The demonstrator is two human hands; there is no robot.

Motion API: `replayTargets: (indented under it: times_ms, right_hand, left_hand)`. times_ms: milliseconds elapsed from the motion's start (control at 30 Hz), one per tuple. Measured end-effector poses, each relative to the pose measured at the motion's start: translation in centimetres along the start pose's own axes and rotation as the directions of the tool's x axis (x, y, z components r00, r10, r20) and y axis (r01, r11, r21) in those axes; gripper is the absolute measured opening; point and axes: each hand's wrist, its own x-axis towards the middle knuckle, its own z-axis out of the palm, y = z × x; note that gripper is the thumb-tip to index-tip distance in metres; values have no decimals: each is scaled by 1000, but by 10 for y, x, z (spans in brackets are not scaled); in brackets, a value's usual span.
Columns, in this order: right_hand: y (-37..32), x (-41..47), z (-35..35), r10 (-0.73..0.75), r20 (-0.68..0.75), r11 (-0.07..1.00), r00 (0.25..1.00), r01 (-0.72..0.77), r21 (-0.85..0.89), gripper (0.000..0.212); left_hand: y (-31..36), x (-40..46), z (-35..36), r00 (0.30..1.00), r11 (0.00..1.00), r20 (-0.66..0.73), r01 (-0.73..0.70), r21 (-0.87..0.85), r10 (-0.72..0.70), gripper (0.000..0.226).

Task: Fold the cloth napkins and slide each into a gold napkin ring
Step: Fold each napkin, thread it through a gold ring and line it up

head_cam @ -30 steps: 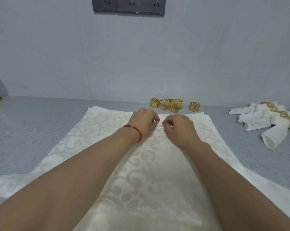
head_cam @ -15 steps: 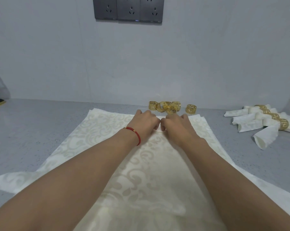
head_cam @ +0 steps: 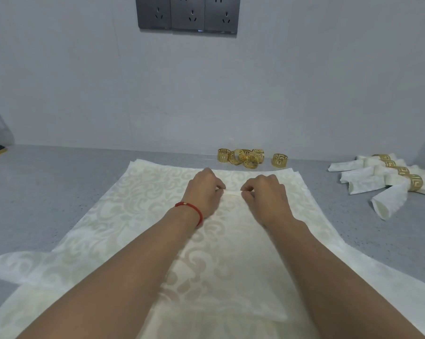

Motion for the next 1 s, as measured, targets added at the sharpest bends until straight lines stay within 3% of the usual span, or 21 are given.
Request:
replayTargets:
  times_ms: [133, 233, 300, 367, 433, 500, 600, 700, 800, 900, 1000]
  right_hand:
    - [0, -2, -5, -112, -5, 982, 994, 110, -156, 23]
    - [0, -5, -12, -233, 76, 923, 969, 245, -296, 29]
    - [-3, -11, -17, -237, 128, 915, 963, 265, -302, 26]
    - [-3, -14, -19, -177, 117, 961, 977, 197, -194, 25]
    - [1, -16, -14, -94, 78, 995, 993, 95, -9, 24]
    - [5, -17, -9, -17, 59, 993, 998, 10, 117, 23]
    - [8, -16, -8, -25, 85, 999, 996, 21, 48, 21]
    - [5, -17, -14, -64, 48, 998, 997, 63, 11, 17]
    - [1, -19, -20, -156, 37, 976, 987, 159, -146, 15]
    - [-11, -16, -31, -265, 162, 882, 951, 307, -358, 27]
    - [-14, -14, -39, -264, 306, 861, 915, 367, -352, 27]
  left_hand:
    - [5, -4, -8, 998, 982, -4, -63, 176, 65, 14]
    - [9, -10, -19, 974, 909, 26, -220, 353, 226, 27]
    - [7, -15, -23, 955, 857, 83, -294, 423, 286, 25]
    - [7, -19, -24, 955, 890, 104, -296, 347, 277, 28]
    - [9, -23, -23, 989, 981, 14, -149, 126, 149, 31]
    - [4, -22, -18, 998, 999, -65, -6, -41, 3, 26]
    - [-2, -21, -13, 1000, 997, -10, 29, -65, -30, 22]
    - [1, -22, -15, 999, 994, 24, -39, 101, 37, 14]
    - [4, -26, -18, 994, 954, 22, -107, 280, 105, 10]
    - [12, -31, -25, 978, 886, 45, -204, 416, 204, 23]
    - [20, -31, -34, 963, 830, 166, -269, 488, 214, 27]
